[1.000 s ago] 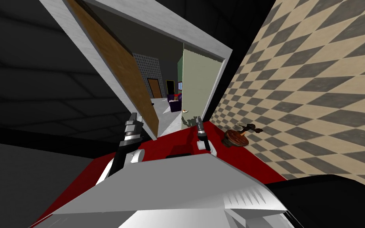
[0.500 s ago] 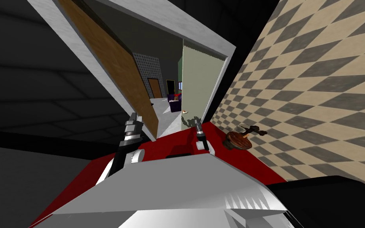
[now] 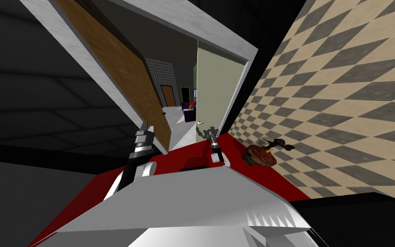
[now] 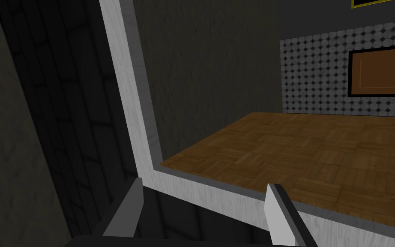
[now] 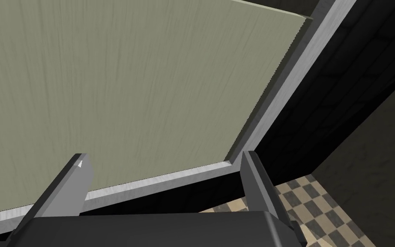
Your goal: Push the door open
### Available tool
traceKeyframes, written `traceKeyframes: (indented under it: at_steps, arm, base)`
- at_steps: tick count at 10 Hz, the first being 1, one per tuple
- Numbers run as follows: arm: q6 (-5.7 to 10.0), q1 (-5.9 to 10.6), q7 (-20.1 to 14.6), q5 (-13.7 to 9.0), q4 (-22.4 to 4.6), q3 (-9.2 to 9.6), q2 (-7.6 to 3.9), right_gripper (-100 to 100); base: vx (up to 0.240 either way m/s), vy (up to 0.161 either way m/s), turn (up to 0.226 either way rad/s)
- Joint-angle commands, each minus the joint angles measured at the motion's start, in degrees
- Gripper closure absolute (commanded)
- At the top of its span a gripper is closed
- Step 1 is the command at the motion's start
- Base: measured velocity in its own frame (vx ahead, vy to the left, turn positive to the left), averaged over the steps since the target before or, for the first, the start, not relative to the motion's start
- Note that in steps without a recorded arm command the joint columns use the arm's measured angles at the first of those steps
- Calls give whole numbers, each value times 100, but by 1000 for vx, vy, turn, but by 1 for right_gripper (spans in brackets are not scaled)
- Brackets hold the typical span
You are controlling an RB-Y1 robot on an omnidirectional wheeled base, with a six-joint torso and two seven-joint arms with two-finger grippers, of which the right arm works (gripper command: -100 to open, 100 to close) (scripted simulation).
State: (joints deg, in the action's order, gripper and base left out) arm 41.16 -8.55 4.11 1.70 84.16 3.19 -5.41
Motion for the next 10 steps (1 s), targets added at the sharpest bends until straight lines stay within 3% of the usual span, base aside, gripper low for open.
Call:
traceKeyframes:
  at_steps: [1,10]
  arm:
    - [20,90,-3,-15,-254,32,18,-100]
    - [137,585,-48,-119,-1615,172,97,-100]
  base:
    - [104,-43,25]
    - [97,-52,26]
